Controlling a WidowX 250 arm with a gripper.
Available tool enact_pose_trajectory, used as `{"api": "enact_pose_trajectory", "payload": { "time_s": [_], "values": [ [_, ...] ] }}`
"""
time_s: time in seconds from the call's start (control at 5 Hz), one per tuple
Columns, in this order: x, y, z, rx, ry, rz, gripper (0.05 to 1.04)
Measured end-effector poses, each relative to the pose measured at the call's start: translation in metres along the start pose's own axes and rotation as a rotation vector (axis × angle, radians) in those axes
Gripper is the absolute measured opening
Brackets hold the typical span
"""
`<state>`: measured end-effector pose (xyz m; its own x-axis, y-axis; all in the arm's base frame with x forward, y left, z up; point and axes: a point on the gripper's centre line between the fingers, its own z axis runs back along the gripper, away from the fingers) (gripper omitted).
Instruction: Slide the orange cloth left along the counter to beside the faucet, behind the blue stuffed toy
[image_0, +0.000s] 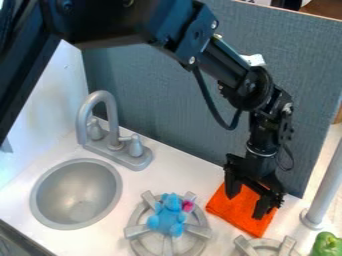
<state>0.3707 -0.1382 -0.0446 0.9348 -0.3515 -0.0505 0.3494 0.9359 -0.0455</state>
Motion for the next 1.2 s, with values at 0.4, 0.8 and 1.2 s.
{"api": "enact_pose_trajectory", "payload": {
  "time_s": [0.4, 0.8, 1.2],
  "values": [
    [0.007, 0.003, -0.018, 0.012, -0.001, -0.01, 1.0],
    [0.019, 0.011, -0.033, 0.056, -0.009, 0.005, 1.0],
    [0.033, 0.018, -0.051, 0.098, -0.041, 0.051, 1.001]
  ]
}}
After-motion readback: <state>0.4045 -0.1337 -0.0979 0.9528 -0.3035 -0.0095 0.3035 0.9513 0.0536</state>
